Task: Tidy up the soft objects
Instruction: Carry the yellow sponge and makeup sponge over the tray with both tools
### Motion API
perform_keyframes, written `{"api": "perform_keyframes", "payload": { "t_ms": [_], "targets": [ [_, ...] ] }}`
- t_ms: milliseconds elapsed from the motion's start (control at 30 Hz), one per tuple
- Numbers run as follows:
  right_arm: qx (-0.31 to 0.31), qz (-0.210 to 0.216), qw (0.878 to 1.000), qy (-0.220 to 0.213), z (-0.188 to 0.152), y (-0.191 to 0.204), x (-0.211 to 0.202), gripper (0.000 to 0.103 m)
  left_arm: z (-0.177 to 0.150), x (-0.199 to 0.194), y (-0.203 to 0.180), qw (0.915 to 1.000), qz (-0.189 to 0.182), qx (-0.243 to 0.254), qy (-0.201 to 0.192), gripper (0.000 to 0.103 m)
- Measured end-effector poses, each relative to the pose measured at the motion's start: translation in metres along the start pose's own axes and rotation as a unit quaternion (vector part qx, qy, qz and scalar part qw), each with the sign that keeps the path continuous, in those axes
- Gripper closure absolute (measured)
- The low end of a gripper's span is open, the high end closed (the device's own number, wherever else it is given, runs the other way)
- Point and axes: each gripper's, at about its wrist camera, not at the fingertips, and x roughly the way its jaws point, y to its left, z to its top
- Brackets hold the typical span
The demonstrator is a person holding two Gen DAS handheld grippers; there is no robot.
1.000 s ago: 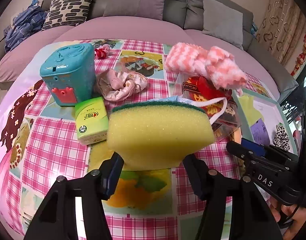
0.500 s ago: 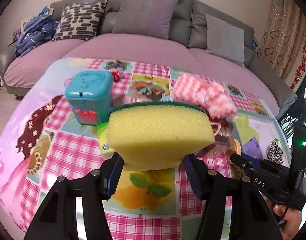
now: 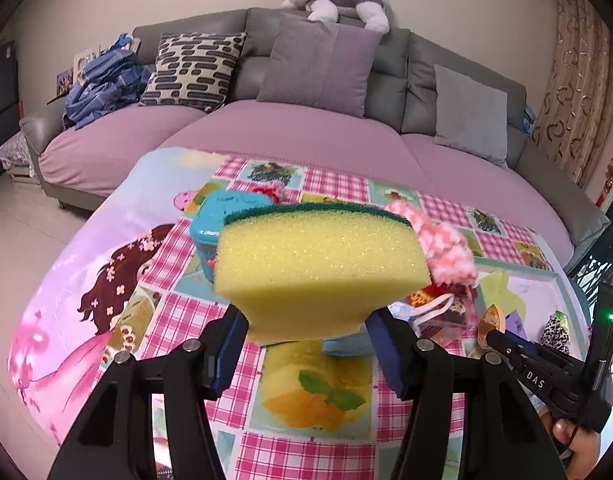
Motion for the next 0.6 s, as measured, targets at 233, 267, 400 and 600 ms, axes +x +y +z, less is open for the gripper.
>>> {"api": "perform_keyframes", "payload": {
  "t_ms": [233,267,400,600],
  "targets": [
    [0.023,-0.042,0.997,-0.057,0.012,-0.024,-0.032,0.084,0.015,-0.003,-0.034,0.9991,-0.027,0.032,-0.010,0.043],
    [0.031,-0.051,0.996,-0.062,0.013,-0.031,-0.035,0.084,0.018,-0.003,-0.043,0.9986,-0.033,0.040,-0.011,0.043],
    [0.070,-0.099,0.989,-0.079,0.017,-0.070,-0.049,0.084,0.025,0.000,-0.082,0.9952,-0.061,0.075,-0.016,0.043],
    [0.120,-0.141,0.977,-0.108,0.022,-0.116,-0.066,0.084,0.036,0.013,-0.146,0.9872,-0.103,0.121,-0.014,0.043]
  ]
}}
